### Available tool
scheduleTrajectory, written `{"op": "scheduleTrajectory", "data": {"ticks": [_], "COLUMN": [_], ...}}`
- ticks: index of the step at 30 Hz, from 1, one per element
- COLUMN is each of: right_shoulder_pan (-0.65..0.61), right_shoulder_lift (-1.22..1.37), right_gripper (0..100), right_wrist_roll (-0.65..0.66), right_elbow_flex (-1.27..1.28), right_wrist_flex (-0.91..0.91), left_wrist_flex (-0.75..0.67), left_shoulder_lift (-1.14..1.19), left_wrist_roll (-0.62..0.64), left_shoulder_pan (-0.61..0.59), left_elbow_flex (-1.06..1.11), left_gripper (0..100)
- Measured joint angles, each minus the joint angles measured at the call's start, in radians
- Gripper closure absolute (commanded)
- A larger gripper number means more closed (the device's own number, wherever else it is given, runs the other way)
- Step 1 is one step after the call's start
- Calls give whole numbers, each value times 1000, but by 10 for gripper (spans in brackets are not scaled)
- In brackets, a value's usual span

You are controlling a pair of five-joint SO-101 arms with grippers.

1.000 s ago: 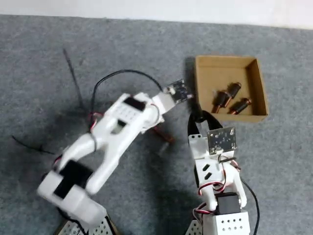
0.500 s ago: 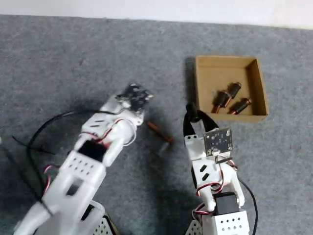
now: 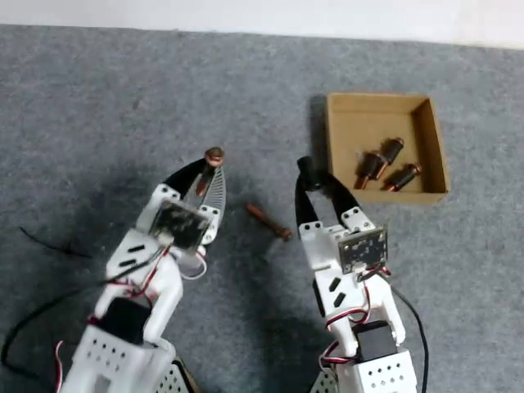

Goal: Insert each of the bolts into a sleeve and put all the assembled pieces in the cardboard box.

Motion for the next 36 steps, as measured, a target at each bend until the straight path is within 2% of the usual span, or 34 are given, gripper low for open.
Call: {"op": "scheduleTrajectory", "data": {"ticks": [6,9,18,24,30,33,36], "right_shoulder_pan": [-74,-106,-135,-135,-135,-115,-34], "right_shoulder_lift": [0,0,0,0,0,0,0], "right_gripper": [990,989,989,993,993,993,993], "right_wrist_roll": [0,0,0,0,14,104,206], "right_elbow_flex": [0,0,0,0,0,0,0], "right_wrist_flex": [0,0,0,8,190,327,503], "left_wrist_flex": [0,-9,-81,-87,-87,-87,-87], "left_shoulder_lift": [-279,-331,-333,-333,-333,-333,-333], "left_wrist_roll": [232,333,463,480,480,480,480], "left_shoulder_pan": [-54,-100,-121,-129,-129,-129,-129], "left_elbow_flex": [78,80,81,137,161,161,161], "left_gripper": [990,990,989,989,989,989,989]}}
